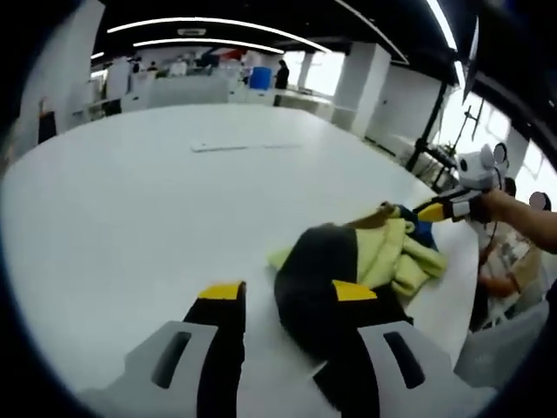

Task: Fold the garment on the visible template until the final outline fits inside the template.

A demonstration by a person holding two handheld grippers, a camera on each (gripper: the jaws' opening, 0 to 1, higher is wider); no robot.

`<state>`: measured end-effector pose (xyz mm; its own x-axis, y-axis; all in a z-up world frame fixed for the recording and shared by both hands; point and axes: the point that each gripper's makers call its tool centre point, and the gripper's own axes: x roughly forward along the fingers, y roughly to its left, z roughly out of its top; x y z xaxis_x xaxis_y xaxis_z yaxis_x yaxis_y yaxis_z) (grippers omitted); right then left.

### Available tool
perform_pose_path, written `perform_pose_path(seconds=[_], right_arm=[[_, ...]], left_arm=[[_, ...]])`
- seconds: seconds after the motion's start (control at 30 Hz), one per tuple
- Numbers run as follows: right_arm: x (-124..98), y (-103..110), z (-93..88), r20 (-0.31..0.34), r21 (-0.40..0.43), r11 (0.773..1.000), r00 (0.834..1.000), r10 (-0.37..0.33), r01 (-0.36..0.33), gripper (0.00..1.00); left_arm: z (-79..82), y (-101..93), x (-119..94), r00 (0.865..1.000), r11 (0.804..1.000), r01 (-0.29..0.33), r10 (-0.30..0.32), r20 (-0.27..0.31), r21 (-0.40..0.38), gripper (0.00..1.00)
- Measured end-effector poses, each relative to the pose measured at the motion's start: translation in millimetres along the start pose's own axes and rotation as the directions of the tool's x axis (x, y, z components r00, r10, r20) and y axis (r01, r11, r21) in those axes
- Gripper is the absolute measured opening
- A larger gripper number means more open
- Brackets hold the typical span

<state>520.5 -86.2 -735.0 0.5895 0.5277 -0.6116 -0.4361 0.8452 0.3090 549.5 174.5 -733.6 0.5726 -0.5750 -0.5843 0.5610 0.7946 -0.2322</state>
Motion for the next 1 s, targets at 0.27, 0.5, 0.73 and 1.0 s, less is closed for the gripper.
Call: perform_pose_path(seconds=[0.27,0.5,0.73,1.0], right_arm=[[4.7,-2.9,-6.8,-0.029,0.002,1.000,1.000,-0.008,0.008,0.00],[5.1,-3.6,-8.5,-0.027,0.022,1.000,0.999,-0.018,0.019,0.00],[2.2,-0.6,-8.1,-0.021,0.023,0.999,0.999,-0.024,0.024,0.00],[-1.3,0.7,-5.7,-0.010,0.024,0.999,1.000,-0.022,0.022,0.00]], left_arm=[[-19.0,-3.4,12.1,0.997,0.999,0.036,-0.038,-0.062,-0.033,0.22],[-23.1,1.3,16.1,0.998,1.000,0.004,-0.004,-0.070,-0.006,0.00],[-23.7,1.2,8.5,0.998,1.000,0.003,-0.004,-0.057,-0.018,0.00],[-23.7,3.0,2.7,0.999,1.000,0.001,-0.003,-0.041,-0.029,0.00]])
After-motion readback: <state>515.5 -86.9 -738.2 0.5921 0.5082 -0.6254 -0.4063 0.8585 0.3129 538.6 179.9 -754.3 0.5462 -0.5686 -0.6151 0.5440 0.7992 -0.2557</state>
